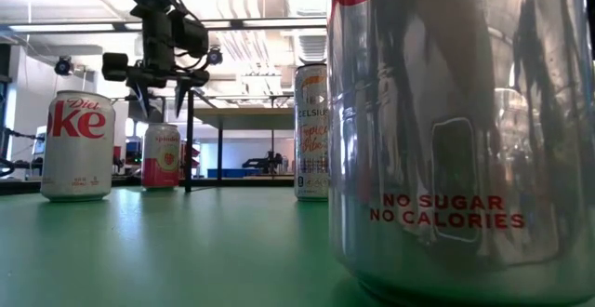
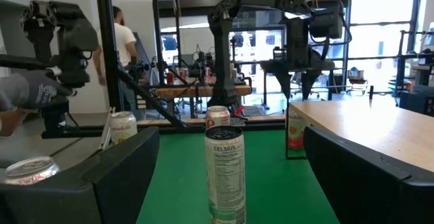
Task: Place canned beverage on shelf
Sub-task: Put the top pink-white soda can on the shelf
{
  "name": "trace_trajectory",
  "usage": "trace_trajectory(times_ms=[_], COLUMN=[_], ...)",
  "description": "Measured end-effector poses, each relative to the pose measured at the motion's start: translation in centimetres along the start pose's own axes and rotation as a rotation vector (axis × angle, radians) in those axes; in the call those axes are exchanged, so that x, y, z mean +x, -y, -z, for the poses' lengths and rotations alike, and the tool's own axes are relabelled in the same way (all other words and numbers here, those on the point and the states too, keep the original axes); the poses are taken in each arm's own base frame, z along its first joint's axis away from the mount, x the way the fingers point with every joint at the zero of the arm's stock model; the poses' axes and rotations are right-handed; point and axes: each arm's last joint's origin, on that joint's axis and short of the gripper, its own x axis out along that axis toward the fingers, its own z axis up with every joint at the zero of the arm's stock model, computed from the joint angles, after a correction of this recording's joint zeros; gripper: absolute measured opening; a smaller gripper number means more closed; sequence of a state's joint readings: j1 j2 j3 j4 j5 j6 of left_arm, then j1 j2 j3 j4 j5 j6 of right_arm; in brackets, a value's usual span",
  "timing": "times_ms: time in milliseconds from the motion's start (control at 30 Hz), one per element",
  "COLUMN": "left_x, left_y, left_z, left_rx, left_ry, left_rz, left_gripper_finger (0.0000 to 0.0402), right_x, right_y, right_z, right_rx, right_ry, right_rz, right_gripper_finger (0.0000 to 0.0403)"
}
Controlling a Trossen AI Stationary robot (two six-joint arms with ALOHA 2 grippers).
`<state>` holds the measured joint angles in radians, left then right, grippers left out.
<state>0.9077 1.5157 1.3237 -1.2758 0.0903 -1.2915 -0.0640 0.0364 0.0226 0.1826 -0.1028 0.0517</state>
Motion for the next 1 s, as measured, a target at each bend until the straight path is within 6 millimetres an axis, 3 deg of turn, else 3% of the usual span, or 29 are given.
trace_trajectory(times_ms=[200, 267, 433, 800, 1000], left_x=[0.0, 0.4, 1.3, 3.6, 3.4], left_y=[-0.2, -0.3, 0.0, 1.4, 1.2], left_z=[0.0, 0.0, -0.1, -0.7, -0.6], left_rx=[0.0, -0.004, -0.042, -0.06, -0.061], left_ry=[0.023, 0.018, 0.006, -0.049, -0.047], left_rz=[-0.011, -0.025, -0.033, -0.071, -0.064], left_gripper_finger=[0.0377, 0.0393, 0.0373, 0.0384, 0.0385], right_x=[0.0, 0.0, 0.0, 0.0, 0.0], right_y=[0.0, 0.0, 0.0, 0.0, 0.0], right_z=[0.0, 0.0, 0.0, 0.0, 0.0], right_rx=[0.0, 0.0, 0.0, 0.0, 0.0], right_ry=[0.0, 0.0, 0.0, 0.0, 0.0], right_rz=[0.0, 0.0, 0.0, 0.0, 0.0], right_gripper_finger=[0.0357, 0.0357, 0.0357, 0.0357, 0.0357])
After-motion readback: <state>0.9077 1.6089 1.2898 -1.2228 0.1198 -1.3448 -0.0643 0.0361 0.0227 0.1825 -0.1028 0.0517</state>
